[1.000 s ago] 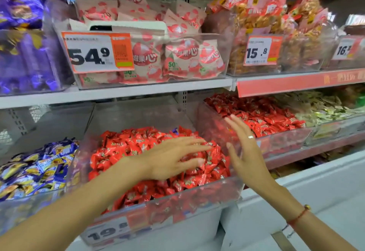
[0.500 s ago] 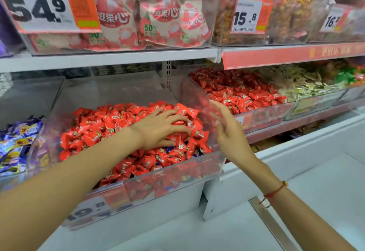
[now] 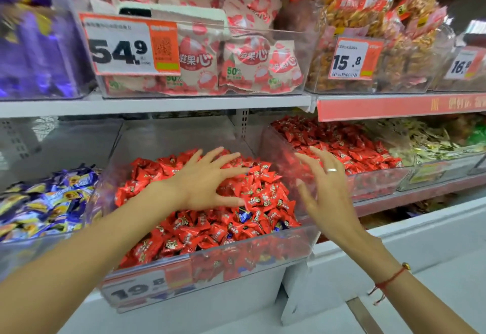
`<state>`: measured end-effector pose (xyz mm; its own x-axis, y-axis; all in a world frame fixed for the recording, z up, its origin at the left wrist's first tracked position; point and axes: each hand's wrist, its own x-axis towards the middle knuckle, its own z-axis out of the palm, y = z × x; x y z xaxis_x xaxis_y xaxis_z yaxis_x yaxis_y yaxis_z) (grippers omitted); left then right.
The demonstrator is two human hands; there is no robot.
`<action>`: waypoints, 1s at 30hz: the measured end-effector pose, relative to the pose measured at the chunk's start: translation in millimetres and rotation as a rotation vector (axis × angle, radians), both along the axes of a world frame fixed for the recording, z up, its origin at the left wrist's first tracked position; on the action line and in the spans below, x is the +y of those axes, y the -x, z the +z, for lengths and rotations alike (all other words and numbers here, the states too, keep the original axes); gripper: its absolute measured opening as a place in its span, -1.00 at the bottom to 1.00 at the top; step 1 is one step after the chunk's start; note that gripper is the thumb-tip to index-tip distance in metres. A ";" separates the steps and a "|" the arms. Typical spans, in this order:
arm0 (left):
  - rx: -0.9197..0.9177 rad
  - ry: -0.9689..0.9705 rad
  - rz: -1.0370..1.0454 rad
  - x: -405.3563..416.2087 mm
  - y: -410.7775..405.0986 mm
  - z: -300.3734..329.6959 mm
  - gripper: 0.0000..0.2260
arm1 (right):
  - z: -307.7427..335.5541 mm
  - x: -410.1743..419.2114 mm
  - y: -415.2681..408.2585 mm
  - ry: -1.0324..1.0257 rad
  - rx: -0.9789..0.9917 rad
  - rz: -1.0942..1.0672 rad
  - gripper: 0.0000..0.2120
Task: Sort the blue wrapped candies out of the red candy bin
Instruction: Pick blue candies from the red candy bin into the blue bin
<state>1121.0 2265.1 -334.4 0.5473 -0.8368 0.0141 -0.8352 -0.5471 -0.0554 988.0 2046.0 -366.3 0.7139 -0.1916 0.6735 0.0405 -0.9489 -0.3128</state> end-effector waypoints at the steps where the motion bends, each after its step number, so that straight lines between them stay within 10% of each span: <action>1: 0.032 -0.020 -0.048 7.0 6.8 -1.9 -0.30 | 9.8 2.0 -2.2 0.100 -0.063 0.015 -0.64; 4: 0.019 -0.180 -0.073 26.5 6.8 -14.4 -0.43 | 38.2 15.6 -15.0 0.191 0.026 0.232 -0.83; 10: -0.151 -0.202 0.046 32.9 -13.8 -18.0 -0.53 | 26.0 55.4 -58.9 0.467 0.833 0.262 -0.69; 18: -0.136 -0.194 0.270 28.6 -19.4 -4.1 -0.57 | 17.1 57.5 -72.0 0.516 0.750 0.172 -0.82; 30: 0.141 -0.033 -0.006 30.9 23.2 -19.5 -0.69 | 3.7 67.2 -83.0 0.315 0.843 0.077 -0.74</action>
<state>1097.9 2296.0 -353.9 0.5372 -0.8386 -0.0907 -0.8390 -0.5423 0.0450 1071.0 2113.2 -362.6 0.9976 -0.0181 -0.0663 -0.0178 -0.9998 0.0060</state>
